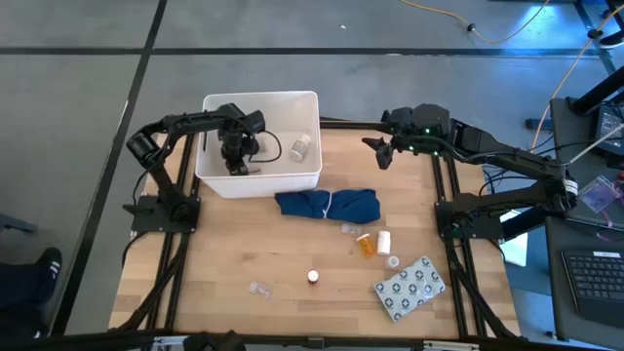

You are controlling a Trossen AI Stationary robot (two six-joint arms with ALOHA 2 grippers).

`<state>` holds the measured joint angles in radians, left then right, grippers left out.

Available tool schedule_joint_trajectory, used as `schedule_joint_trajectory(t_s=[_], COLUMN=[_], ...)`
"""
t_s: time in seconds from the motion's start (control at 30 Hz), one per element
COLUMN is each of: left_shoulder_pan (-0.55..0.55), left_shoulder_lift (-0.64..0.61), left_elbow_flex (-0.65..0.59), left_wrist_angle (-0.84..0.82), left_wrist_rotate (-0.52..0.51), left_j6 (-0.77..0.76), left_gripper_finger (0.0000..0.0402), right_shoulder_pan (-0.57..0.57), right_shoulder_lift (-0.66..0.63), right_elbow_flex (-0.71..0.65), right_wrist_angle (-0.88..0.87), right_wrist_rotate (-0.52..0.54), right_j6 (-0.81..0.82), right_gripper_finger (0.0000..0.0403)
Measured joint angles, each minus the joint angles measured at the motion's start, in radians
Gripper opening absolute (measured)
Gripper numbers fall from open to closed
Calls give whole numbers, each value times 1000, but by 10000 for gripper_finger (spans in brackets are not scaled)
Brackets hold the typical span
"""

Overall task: Pick & place medical supplies in basket/bin
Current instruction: Put the bottom white rolled gauze into the white container, then put the white rolled gauze into the white container

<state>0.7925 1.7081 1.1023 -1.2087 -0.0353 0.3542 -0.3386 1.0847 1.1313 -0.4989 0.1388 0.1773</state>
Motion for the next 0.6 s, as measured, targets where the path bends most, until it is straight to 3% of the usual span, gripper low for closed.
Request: schedule_joint_trajectory(t_s=[0.2, 0.4, 0.6], left_shoulder_pan=[0, 0, 0], left_shoulder_lift=[0, -9, -55], left_elbow_flex=[0, 6, 98], left_wrist_angle=[6, -94, -208], left_wrist_rotate=[1, -34, -77], left_j6=[-1, -18, -53], left_gripper_finger=[151, 167, 163], right_shoulder_pan=[-29, -38, -47], right_shoulder_lift=[0, 4, 33], right_elbow_flex=[0, 0, 0], right_wrist_angle=[-54, -122, -151], right_wrist_rotate=[3, 14, 252], right_j6=[63, -21, 109], right_gripper_finger=[251, 251, 251])
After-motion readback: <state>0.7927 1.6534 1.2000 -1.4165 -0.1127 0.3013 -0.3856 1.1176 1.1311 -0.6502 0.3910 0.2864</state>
